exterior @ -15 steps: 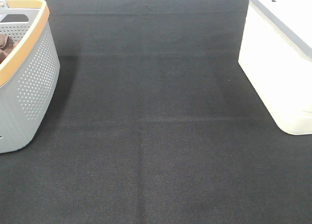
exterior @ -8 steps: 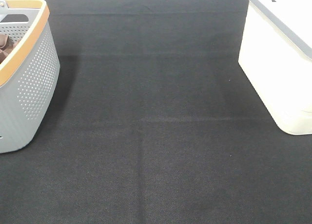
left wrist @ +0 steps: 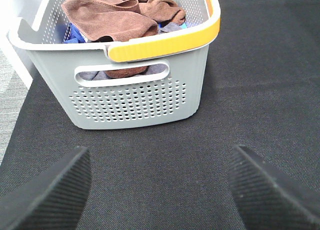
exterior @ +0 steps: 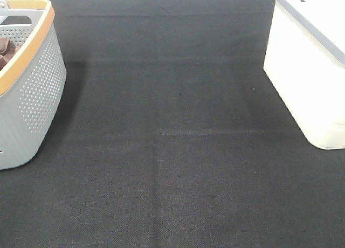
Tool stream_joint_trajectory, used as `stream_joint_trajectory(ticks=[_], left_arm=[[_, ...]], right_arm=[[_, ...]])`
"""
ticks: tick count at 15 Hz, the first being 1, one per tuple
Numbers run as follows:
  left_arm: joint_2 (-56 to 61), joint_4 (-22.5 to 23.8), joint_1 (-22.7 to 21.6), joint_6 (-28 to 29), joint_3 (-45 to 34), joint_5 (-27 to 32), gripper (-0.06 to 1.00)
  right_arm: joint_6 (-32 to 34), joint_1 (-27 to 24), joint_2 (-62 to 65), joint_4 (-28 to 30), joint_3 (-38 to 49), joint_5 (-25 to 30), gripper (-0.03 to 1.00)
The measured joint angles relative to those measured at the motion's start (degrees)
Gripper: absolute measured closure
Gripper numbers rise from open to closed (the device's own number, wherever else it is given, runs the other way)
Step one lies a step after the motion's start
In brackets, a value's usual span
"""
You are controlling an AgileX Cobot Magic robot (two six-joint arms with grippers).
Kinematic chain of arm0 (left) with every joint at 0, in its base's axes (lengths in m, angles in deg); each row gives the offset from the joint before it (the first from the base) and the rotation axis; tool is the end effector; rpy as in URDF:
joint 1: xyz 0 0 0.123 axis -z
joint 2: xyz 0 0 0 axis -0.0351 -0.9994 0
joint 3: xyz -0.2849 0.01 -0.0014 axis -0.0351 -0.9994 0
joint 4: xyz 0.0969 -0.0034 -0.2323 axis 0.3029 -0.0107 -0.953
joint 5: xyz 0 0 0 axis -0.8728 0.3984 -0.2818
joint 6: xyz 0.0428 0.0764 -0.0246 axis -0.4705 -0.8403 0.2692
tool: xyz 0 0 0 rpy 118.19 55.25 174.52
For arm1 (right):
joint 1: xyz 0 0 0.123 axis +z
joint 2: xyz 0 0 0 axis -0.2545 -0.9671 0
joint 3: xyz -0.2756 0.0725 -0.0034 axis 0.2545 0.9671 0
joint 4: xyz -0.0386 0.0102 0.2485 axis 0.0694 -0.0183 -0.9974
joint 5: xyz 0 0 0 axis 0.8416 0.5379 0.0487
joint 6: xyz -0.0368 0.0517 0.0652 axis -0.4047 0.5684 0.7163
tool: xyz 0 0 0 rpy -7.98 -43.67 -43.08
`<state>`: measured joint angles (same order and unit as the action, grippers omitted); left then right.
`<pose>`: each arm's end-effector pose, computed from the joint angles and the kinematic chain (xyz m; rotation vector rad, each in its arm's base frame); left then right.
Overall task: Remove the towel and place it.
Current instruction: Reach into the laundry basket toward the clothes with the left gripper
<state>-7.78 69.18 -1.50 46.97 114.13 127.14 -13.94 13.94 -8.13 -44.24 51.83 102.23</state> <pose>-0.0054 0.0011 0.2785 0.0348 2.0262 0.0262 -0.0063 0.0022 0.2777 -0.0170 2.0403 0.0043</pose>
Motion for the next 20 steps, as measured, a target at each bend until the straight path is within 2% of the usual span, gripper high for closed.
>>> stream_joint_trajectory(ticks=[20], left_arm=[[-0.11, 0.0, 0.0, 0.0, 0.11, 0.0, 0.21]], right_arm=[[0.0, 0.0, 0.0, 0.0, 0.0, 0.0, 0.19]])
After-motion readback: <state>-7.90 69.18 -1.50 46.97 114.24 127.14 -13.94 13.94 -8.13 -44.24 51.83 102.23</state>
